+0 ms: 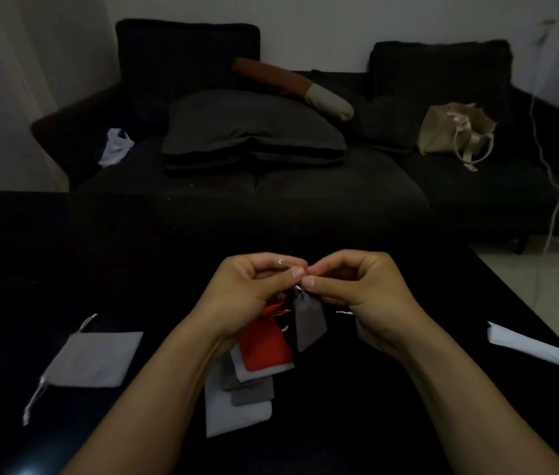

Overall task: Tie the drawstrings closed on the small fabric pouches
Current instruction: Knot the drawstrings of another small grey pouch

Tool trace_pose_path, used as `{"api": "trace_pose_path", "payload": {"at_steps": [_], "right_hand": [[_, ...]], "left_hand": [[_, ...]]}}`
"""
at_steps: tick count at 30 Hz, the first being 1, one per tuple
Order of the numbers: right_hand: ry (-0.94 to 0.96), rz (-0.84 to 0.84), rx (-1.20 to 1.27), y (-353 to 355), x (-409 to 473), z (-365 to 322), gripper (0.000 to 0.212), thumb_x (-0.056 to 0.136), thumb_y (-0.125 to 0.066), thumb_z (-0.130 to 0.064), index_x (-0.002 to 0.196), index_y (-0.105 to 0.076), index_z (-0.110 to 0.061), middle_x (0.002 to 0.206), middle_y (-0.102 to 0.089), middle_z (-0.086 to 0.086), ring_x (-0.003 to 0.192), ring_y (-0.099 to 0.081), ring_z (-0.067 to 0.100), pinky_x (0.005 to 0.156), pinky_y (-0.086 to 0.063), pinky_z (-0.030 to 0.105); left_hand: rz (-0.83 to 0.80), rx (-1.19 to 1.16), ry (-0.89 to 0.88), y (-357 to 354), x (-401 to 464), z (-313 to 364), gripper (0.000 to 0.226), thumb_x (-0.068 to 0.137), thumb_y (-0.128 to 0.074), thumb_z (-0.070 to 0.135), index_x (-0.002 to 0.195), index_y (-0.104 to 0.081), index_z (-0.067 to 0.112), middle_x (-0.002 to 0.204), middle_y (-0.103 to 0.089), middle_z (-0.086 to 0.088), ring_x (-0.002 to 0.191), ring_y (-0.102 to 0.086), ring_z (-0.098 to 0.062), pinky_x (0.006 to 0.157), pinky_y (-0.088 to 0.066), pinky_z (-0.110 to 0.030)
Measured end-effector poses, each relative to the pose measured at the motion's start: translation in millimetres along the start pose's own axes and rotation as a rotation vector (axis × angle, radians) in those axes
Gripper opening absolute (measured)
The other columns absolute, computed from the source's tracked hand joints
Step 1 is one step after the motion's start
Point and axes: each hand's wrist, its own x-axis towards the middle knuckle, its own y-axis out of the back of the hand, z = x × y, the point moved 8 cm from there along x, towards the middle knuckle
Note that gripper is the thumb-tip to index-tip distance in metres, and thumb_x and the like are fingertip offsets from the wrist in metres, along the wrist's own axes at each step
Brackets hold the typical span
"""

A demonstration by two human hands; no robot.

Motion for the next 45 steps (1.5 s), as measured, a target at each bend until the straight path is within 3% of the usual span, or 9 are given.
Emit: {"api": "trace_pose_path", "payload": {"at_steps": [7,11,16,26,31,34,39,43,45], "right_hand": [[-0.095,0.092,0.012,12,4,11,0.02,0.051,-0.086,-0.013,0.067,-0.075,-0.015,0.074,-0.073,0.017,0.066,-0.071,0.02,0.058,-0.055,0.023],[-0.108,0.104,0.038,10,4,13,0.017,0.062,-0.084,-0.002,0.065,-0.074,-0.016,0.064,-0.069,0.01,0.06,-0.069,0.016,0.056,-0.054,0.021],[-0.122,0.055,0.123,2,3,10,0.021,0.07,-0.078,-0.002,0.089,-0.073,-0.01,0.078,-0.075,0.015,0.07,-0.073,0.018,0.061,-0.056,0.022],[-0.254,-0.067,0.242,-15,-5,16,0.03,0.093,-0.057,-0.007,0.118,-0.063,0.009,0.109,-0.068,0.022,0.092,-0.066,0.022,0.076,-0.058,0.025],[-0.083,0.057,0.089,-3,2,3,0.017,0.093,-0.059,-0.006,0.099,-0.069,0.006,0.087,-0.071,0.017,0.075,-0.066,0.019,0.063,-0.053,0.024],[-0.106,0.15,0.212,8,5,3,0.017,0.095,-0.054,-0.008,0.088,-0.068,-0.003,0.076,-0.07,0.01,0.069,-0.066,0.017,0.061,-0.054,0.025],[-0.183,0.059,0.479,-6,7,8,0.011,0.087,-0.055,-0.014,0.082,-0.065,-0.01,0.095,-0.065,0.019,0.09,-0.064,0.031,0.087,-0.051,0.048],[-0.221,-0.009,0.716,-24,5,9,0.028,0.082,-0.058,-0.029,0.073,-0.074,-0.009,0.098,-0.071,0.016,0.096,-0.068,0.028,0.085,-0.056,0.039],[-0.224,-0.045,0.793,-27,4,5,0.032,0.083,-0.057,-0.033,0.078,-0.078,-0.01,0.094,-0.074,0.013,0.087,-0.071,0.024,0.079,-0.058,0.033]], "left_hand": [[-0.021,0.198,-0.208,1,-4,18,0.016,0.077,-0.077,0.011,0.091,-0.077,0.016,0.081,-0.078,-0.006,0.077,-0.075,-0.016,0.067,-0.056,-0.019],[0.065,0.335,-0.33,0,-7,23,0.022,0.081,-0.075,0.001,0.097,-0.076,0.017,0.083,-0.078,0.002,0.081,-0.075,-0.01,0.07,-0.058,-0.02],[0.229,0.488,-0.53,4,-14,38,0.021,0.079,-0.078,0.006,0.096,-0.077,0.02,0.085,-0.076,0.013,0.083,-0.072,0.002,0.072,-0.055,-0.013],[0.201,0.062,-0.419,4,-8,26,0.014,0.072,-0.078,0.023,0.085,-0.078,0.029,0.084,-0.078,0.003,0.081,-0.075,-0.01,0.068,-0.054,-0.014],[0.233,0.053,-0.387,9,-6,22,0.016,0.077,-0.077,0.016,0.085,-0.08,0.029,0.083,-0.078,0.003,0.079,-0.074,-0.008,0.067,-0.053,-0.014],[0.267,-0.114,-0.286,15,-3,18,0.011,0.079,-0.072,0.024,0.084,-0.081,0.026,0.08,-0.077,0.0,0.074,-0.071,-0.006,0.065,-0.053,-0.015],[0.139,-0.621,0.023,-5,4,-4,0.023,0.082,-0.06,0.033,0.08,-0.08,0.02,0.085,-0.076,0.001,0.069,-0.067,-0.005,0.074,-0.049,-0.023],[0.106,-0.918,0.096,-15,3,-6,0.014,0.084,-0.06,0.026,0.09,-0.068,0.017,0.087,-0.076,0.0,0.057,-0.064,-0.004,0.041,-0.045,-0.015],[0.072,-0.921,0.102,-18,3,-6,0.014,0.082,-0.062,0.026,0.086,-0.072,0.017,0.083,-0.074,0.0,0.06,-0.066,-0.005,0.045,-0.05,-0.017]]}}
